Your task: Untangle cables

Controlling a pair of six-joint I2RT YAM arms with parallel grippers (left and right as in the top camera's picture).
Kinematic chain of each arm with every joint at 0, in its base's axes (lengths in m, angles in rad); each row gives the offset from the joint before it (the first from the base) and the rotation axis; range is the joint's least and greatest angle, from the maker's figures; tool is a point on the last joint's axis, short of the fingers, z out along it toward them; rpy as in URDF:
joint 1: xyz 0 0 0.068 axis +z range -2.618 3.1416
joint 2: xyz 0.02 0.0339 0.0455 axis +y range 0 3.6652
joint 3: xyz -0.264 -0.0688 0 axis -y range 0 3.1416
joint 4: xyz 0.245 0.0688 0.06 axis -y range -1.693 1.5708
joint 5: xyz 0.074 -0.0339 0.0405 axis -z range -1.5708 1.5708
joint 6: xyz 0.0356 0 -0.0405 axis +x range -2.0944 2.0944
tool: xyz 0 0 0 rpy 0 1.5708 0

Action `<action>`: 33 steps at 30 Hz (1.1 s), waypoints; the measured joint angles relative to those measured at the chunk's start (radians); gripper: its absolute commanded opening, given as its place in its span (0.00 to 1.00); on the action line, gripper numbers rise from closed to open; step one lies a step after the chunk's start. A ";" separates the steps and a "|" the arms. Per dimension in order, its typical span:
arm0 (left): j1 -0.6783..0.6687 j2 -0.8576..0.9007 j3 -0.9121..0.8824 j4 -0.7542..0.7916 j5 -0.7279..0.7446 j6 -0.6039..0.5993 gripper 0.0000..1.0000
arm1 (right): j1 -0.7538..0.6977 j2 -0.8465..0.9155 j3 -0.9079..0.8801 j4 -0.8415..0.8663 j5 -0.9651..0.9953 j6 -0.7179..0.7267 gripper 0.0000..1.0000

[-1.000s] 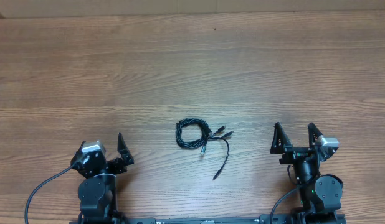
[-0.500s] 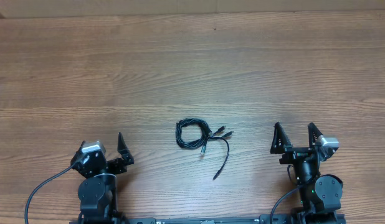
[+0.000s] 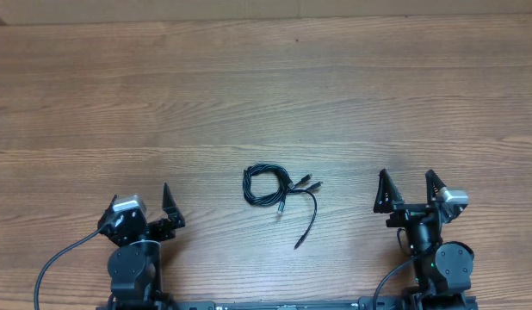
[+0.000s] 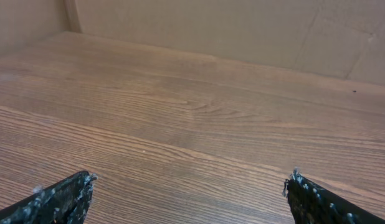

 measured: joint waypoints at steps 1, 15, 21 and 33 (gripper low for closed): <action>0.000 0.000 0.000 0.000 0.000 0.000 0.99 | 0.000 0.000 0.000 0.000 0.000 0.000 1.00; 0.000 0.000 0.000 0.000 0.000 0.000 0.99 | 0.000 0.000 0.000 0.000 0.000 0.000 1.00; 0.000 0.000 0.000 0.000 0.000 0.000 1.00 | 0.000 0.000 0.000 0.000 0.000 0.000 1.00; 0.000 0.000 0.000 0.000 -0.016 0.004 1.00 | 0.000 0.000 0.000 0.007 0.063 0.000 1.00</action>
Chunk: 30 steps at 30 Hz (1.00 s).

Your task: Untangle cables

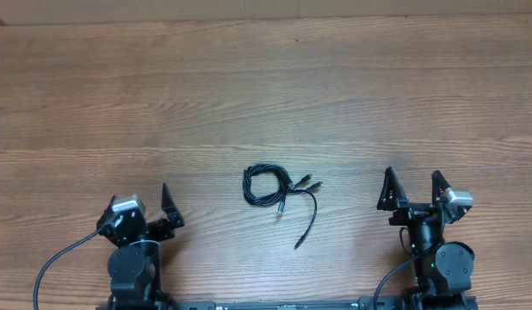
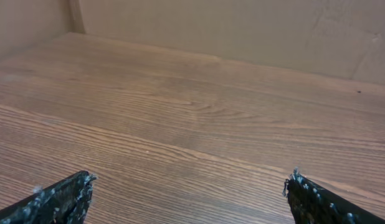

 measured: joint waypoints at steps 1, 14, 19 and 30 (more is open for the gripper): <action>0.000 0.000 0.000 0.000 -0.003 0.000 1.00 | 0.000 0.000 0.000 0.000 0.002 0.000 1.00; 0.000 0.000 0.000 0.109 0.035 0.012 1.00 | 0.000 0.000 0.000 0.008 0.014 0.000 1.00; 0.000 0.000 -0.001 0.207 0.156 0.063 1.00 | 0.000 0.000 0.000 0.078 -0.015 0.000 1.00; 0.000 0.004 0.017 0.314 0.226 0.079 1.00 | 0.000 0.000 0.018 0.134 -0.073 0.000 1.00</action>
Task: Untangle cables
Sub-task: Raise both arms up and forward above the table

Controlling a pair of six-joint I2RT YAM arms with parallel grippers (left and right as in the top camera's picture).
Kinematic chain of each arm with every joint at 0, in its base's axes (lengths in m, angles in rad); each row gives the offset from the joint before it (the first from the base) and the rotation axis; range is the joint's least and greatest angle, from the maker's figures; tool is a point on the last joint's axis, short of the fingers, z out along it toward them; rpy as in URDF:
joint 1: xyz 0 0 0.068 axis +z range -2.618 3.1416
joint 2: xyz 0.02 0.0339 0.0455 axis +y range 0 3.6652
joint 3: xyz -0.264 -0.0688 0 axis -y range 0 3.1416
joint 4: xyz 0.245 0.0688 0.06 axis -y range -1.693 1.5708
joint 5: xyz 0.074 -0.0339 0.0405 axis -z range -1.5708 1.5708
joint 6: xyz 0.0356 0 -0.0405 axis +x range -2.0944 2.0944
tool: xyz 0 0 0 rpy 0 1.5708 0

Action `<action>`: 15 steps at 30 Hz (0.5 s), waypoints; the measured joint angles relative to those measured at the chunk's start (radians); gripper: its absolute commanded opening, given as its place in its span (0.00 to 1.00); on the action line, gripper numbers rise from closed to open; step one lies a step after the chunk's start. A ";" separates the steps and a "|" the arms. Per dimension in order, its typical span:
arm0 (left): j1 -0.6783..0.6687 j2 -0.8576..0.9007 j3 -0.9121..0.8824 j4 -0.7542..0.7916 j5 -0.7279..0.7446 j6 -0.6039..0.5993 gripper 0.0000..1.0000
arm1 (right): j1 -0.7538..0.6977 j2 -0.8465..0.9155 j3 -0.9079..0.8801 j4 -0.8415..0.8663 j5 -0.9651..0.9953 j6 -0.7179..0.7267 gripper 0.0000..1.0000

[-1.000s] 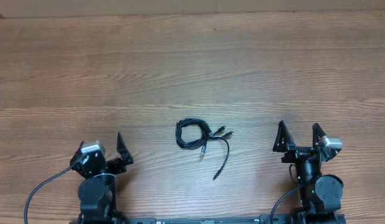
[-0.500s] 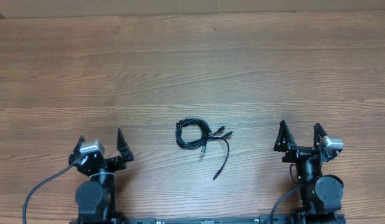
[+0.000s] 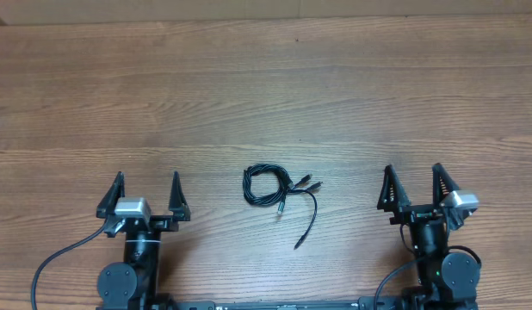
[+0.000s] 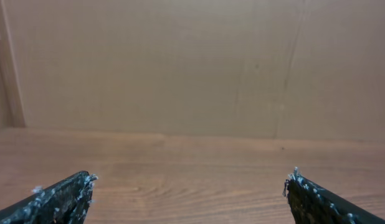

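A tangle of thin black cables [image 3: 275, 191] lies on the wooden table [image 3: 266, 95] near the front middle: a small coil on the left, several plug ends and a loose tail running down to the right. My left gripper [image 3: 145, 183] stands open at the front left, well left of the cables, with nothing between its fingers [image 4: 61, 198]. My right gripper [image 3: 414, 176] stands open at the front right, equally far from the cables. The left wrist view shows only bare table and the back wall; the cables are out of that view.
A pale cardboard-like wall [image 4: 192, 62] closes the table's far side. Wood surface stretches between the cables and both arms and beyond them to the back edge.
My left gripper has turned from pointing up-right to pointing straight ahead, and its camera now looks level at the back wall. The right gripper shifted slightly. The cables lie unchanged.
At first both grippers stood open at the front corners, the left one angled to the right, the cables lying between them. A second later little had changed. Now the left gripper faces straight forward with its view raised to the wall.
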 measured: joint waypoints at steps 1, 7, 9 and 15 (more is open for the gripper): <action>0.000 0.007 0.013 0.000 0.001 0.000 1.00 | 0.000 0.000 0.014 -0.004 -0.002 0.000 1.00; 0.000 0.148 0.143 0.008 0.004 0.000 1.00 | 0.000 0.001 0.118 -0.043 -0.002 0.000 1.00; 0.000 0.210 0.175 0.015 0.004 0.000 0.99 | 0.000 0.002 0.129 -0.044 0.000 0.000 1.00; 0.000 0.392 0.210 0.147 0.016 0.000 1.00 | 0.000 0.009 0.129 -0.051 0.011 0.000 1.00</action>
